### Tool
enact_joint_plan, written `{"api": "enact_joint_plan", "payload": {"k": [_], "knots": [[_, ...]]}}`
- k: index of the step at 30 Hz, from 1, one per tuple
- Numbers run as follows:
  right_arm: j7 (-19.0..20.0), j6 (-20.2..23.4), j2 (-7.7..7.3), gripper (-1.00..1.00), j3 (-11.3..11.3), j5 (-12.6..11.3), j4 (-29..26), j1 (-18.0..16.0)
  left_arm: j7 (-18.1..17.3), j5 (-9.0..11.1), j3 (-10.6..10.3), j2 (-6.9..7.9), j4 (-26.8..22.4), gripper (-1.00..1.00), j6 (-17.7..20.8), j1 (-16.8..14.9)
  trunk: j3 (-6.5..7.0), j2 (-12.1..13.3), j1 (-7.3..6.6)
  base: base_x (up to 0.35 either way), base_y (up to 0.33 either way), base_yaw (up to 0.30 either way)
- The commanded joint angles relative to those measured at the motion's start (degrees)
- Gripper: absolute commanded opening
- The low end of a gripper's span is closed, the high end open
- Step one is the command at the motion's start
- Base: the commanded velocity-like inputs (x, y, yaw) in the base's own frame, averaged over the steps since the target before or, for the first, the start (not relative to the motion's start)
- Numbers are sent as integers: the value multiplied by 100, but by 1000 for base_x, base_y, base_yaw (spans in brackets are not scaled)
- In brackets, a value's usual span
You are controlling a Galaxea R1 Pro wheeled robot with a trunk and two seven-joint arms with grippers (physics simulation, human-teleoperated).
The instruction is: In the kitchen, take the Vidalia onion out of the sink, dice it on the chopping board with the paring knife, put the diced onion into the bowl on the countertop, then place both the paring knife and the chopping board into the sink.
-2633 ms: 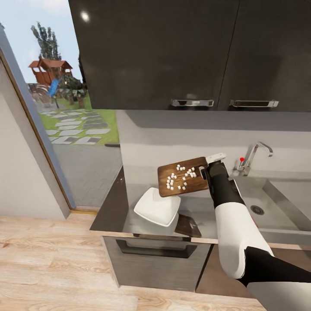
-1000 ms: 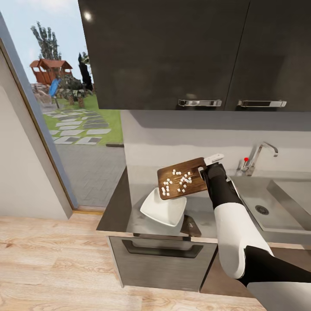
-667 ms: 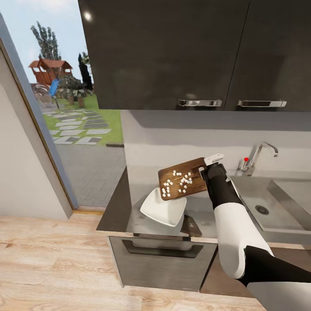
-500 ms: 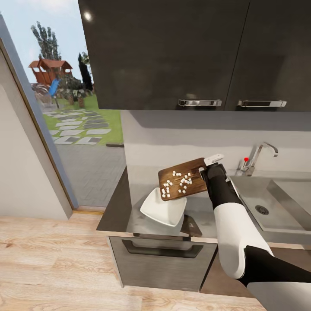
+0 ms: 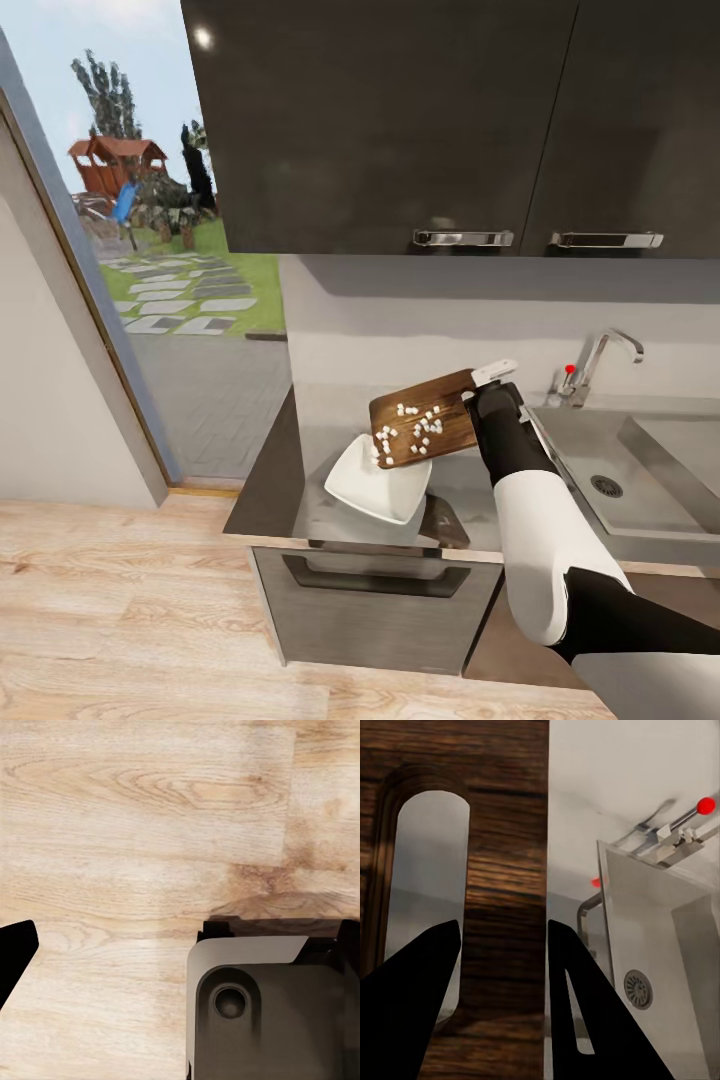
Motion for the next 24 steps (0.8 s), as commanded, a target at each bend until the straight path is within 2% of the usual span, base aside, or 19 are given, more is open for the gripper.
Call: {"api": "enact_joint_plan", "payload": {"k": [1,10,16,24], "knots": [[57,7,7,-100,-22,60,-6,-7,9,36,-48,-2,25,100,-42,-11,-13,-13,4,0,0,0],[41,7,7,-100,-13,60,3,-7,9,36,-48,-2,25,100,-41,-11,-13,-13,4,-1,0,0],[30,7,7,-100,178,60,5,-7,9,36,-48,-2,25,100,-41,-11,-13,-13,4,-60,73,0],[30,7,7,-100,214,60,3,-7,8,36,-48,-2,25,100,-41,-11,-13,-13,4,-21,37,0]]}}
